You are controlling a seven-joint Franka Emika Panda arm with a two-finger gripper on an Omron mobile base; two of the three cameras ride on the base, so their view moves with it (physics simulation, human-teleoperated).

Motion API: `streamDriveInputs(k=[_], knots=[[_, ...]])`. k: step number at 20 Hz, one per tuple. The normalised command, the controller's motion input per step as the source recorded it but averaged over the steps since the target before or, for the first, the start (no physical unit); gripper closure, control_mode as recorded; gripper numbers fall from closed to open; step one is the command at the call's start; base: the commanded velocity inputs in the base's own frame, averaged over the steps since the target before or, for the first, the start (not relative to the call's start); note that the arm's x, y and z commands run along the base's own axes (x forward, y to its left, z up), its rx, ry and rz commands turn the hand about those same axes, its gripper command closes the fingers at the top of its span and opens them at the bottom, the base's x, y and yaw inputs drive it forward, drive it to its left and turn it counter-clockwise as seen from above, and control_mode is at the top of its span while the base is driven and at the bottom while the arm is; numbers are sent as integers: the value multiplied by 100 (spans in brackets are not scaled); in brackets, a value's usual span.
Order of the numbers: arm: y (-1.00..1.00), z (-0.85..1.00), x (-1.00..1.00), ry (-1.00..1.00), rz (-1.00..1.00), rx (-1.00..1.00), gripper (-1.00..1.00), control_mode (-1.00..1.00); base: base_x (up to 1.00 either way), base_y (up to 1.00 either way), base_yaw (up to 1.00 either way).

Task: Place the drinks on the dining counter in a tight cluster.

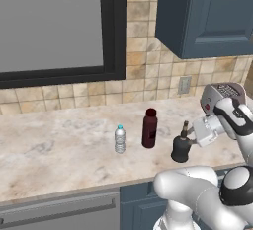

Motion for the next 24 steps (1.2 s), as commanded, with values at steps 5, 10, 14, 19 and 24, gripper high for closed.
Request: streamDriveInputs(k=[5,10,14,19,24], knots=[[6,-10,3,0,0,0,-100,-100,0,0,0],[0,-13,8,0,0,0,-100,-100,0,0,0],[0,-1,9,0,0,0,-100,-100,0,0,0],[0,0,5,2,0,0,-100,-100,0,0,0],[1,0,0,1,0,0,-100,-100,0,0,0]])
